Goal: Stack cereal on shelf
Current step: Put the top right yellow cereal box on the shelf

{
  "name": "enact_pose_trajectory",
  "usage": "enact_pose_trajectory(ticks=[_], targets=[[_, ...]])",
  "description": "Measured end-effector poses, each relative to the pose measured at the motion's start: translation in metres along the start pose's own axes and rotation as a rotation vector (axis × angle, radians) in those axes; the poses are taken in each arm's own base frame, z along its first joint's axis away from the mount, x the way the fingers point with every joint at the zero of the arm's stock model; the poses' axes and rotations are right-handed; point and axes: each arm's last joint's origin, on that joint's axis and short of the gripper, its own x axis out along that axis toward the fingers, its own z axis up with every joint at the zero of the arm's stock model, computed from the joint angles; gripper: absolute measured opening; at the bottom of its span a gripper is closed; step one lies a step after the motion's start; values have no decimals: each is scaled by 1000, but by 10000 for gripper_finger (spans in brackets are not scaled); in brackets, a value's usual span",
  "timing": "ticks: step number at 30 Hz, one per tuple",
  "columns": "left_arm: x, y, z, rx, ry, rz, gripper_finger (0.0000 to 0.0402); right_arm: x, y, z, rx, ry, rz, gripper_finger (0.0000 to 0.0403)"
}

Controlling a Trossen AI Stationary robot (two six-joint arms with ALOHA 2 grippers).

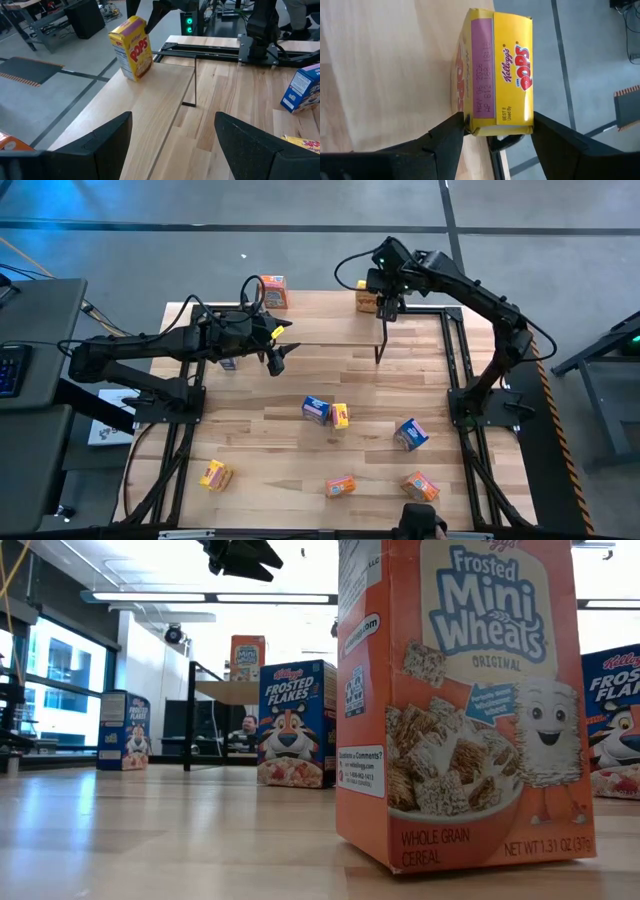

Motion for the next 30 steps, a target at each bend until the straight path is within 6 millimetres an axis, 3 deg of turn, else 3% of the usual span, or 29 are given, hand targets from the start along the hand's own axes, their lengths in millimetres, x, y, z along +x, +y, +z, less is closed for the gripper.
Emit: enact_pose_trajectory(ticks=[9, 30], targets=[[0, 0, 0, 0, 0, 0, 273, 0, -1, 1, 5, 6, -26, 251], [0, 0, 0, 0, 0, 0, 273, -9, -2, -2, 54, 37, -35, 252]])
